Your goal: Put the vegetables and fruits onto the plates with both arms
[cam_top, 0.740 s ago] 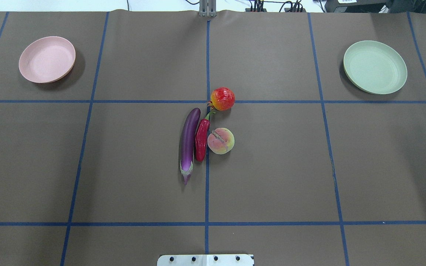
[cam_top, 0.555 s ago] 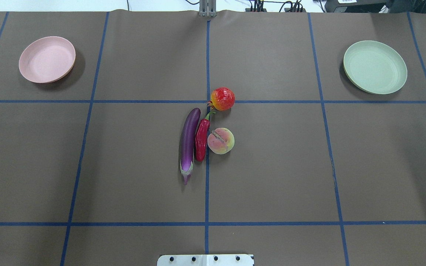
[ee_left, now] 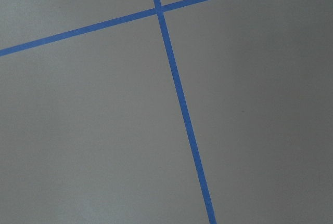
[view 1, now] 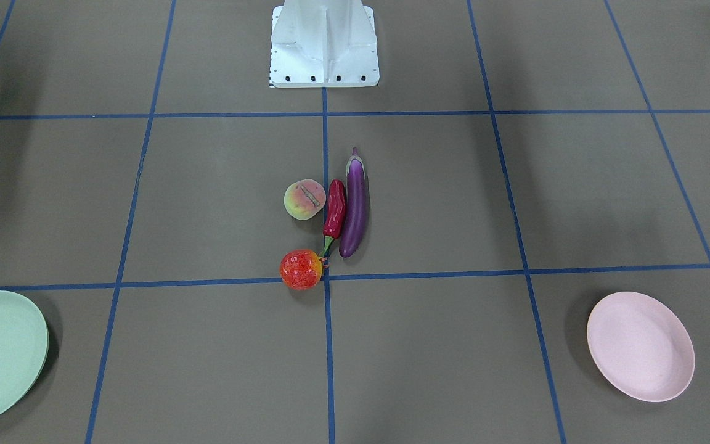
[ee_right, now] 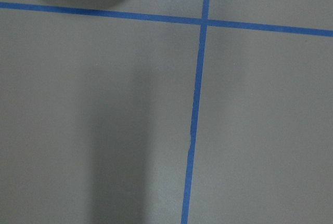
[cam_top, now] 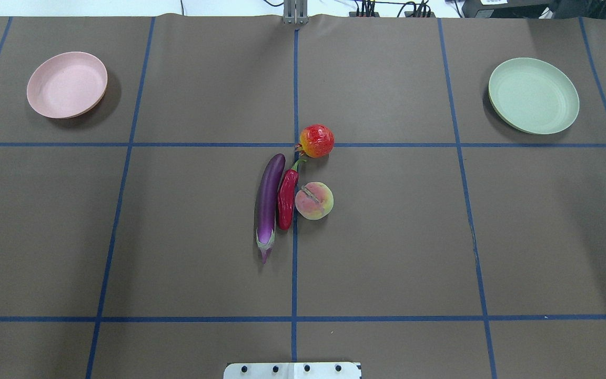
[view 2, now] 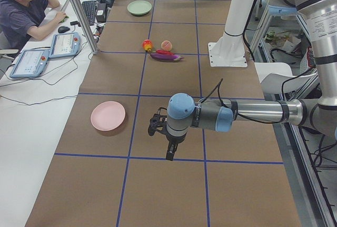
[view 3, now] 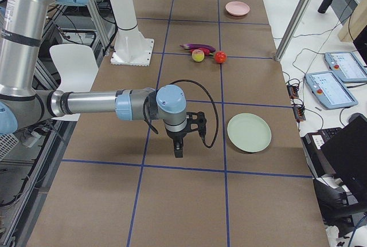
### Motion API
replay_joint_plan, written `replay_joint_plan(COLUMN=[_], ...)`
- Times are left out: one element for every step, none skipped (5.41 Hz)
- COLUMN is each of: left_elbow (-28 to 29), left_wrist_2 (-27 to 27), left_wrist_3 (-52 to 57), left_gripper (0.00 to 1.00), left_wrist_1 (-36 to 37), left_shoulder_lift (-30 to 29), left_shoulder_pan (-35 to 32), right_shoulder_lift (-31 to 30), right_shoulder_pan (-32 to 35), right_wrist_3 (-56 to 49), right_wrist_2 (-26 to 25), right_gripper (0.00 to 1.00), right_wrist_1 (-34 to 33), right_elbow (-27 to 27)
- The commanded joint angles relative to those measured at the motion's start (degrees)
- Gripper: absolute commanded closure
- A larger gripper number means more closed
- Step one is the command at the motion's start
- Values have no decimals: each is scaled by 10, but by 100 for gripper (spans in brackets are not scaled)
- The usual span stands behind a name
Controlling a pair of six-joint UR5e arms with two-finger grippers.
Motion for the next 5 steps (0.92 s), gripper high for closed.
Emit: replay_joint_plan(left_elbow=[4,4,17,21,23], left_wrist_2=[-1,-4,-19,-18,-18], left_wrist_3=[-5,-3,-4,-4,-5], left_gripper=[0,0,0,0,0], left_wrist_1=[5,-3,-32,-40,-41], left_shoulder_lift=[-36,-44,-57,-60,-70], left_shoulder_pan=[1,0,0,1,0], right_shoulder_lift=[24,46,68,94,128], right_shoulder_pan=[-7,-29,-47,-64,-86], right_wrist_3=[14,75,100,151,203], right_wrist_2=[6,14,16,28,46], right_gripper=[0,0,0,0,0], right_wrist_1=[15,17,17,18,18], right_elbow=[0,1,1,4,7])
